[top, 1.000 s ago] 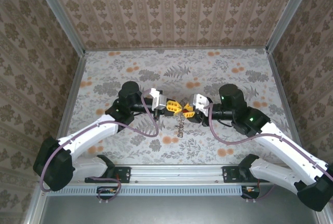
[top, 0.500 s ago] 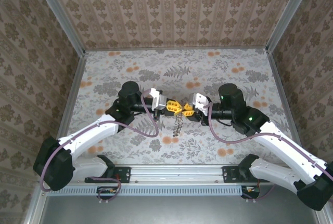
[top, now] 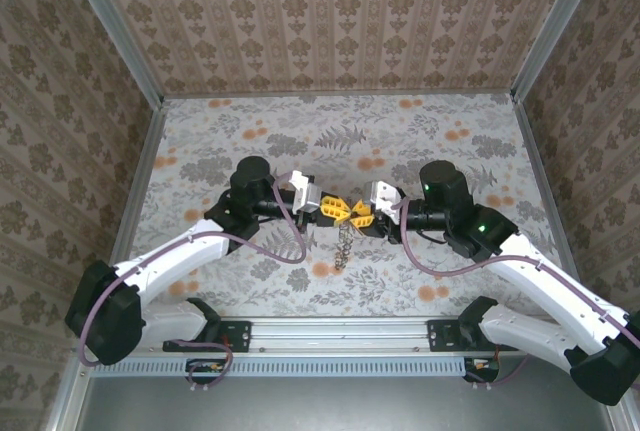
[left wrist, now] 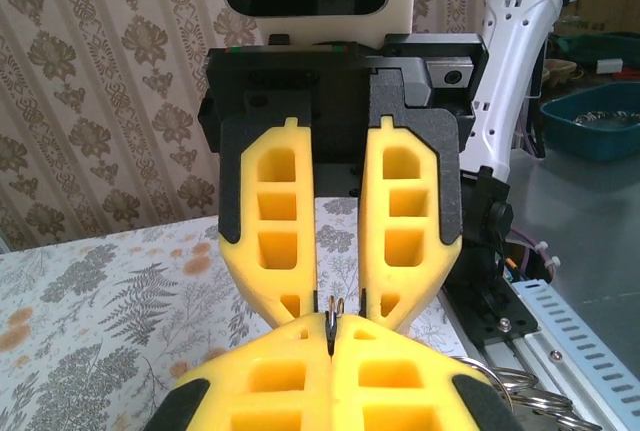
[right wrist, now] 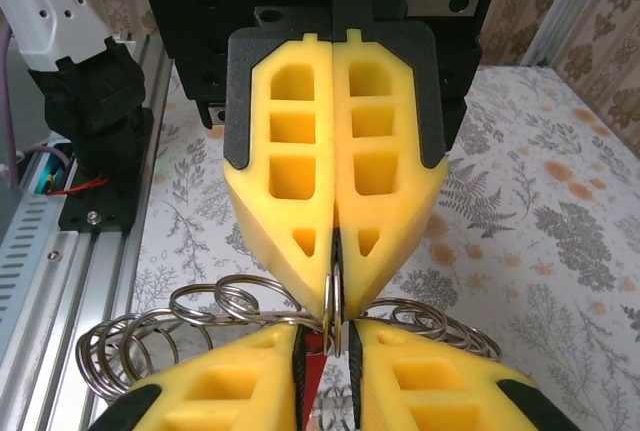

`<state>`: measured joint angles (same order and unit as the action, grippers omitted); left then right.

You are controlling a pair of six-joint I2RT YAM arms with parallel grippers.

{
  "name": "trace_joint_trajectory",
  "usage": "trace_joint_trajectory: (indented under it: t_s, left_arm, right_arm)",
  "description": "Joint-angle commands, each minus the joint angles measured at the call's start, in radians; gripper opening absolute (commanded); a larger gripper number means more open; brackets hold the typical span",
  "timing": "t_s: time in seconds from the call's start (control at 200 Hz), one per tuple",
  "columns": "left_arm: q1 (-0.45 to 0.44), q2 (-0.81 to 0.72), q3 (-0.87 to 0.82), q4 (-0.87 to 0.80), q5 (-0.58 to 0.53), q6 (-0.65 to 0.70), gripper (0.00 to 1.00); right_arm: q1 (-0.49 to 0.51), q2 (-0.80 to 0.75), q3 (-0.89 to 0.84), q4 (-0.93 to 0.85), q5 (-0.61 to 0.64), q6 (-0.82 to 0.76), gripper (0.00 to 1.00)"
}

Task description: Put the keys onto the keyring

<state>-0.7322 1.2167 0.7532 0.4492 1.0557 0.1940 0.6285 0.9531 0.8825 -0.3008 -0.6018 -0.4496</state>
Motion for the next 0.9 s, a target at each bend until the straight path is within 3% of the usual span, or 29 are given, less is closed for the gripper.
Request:
trace_joint_trajectory:
  t_s: [0.0, 0.18, 0.425, 0.545, 0.58, 0.655, 0.75, 0.815, 0.895]
  left_arm:
    - [0.004, -0.002, 0.027, 0.022, 0.024, 0.005, 0.0]
    - [0.007, -0.006, 0.023, 0.019, 0.027, 0.016, 0.0]
    - [0.008, -0.014, 0.012, 0.002, 0.027, 0.029, 0.0]
    - [0.008, -0.013, 0.013, -0.007, 0.022, 0.024, 0.0]
    - [0.008, -0.013, 0.02, -0.023, 0.02, 0.025, 0.0]
    - [0.008, -0.014, 0.039, -0.086, 0.015, 0.039, 0.09]
    - [0.012, -0.02, 0.073, -0.228, 0.011, 0.088, 0.14]
    - [0.013, -0.029, 0.096, -0.333, -0.002, 0.131, 0.26]
    - [0.012, -0.031, 0.13, -0.451, -0.031, 0.183, 0.28]
  right_arm:
    - [-0.003, 0.01, 0.045, -0.034, -0.064, -0.005, 0.24]
    - [-0.006, 0.015, 0.056, -0.061, -0.074, -0.007, 0.14]
    - [-0.007, 0.018, 0.066, -0.06, -0.072, -0.006, 0.15]
    - [-0.007, 0.025, 0.063, -0.044, -0.082, -0.004, 0.0]
    - [-0.007, 0.028, 0.063, -0.044, -0.081, -0.007, 0.0]
    - [-0.007, 0.03, 0.062, -0.049, -0.064, -0.009, 0.0]
    - [-0.007, 0.04, 0.08, -0.095, -0.024, -0.025, 0.0]
    - [-0.006, 0.054, 0.097, -0.146, 0.002, -0.049, 0.0]
    - [-0.005, 0.072, 0.121, -0.194, 0.029, -0.065, 0.0]
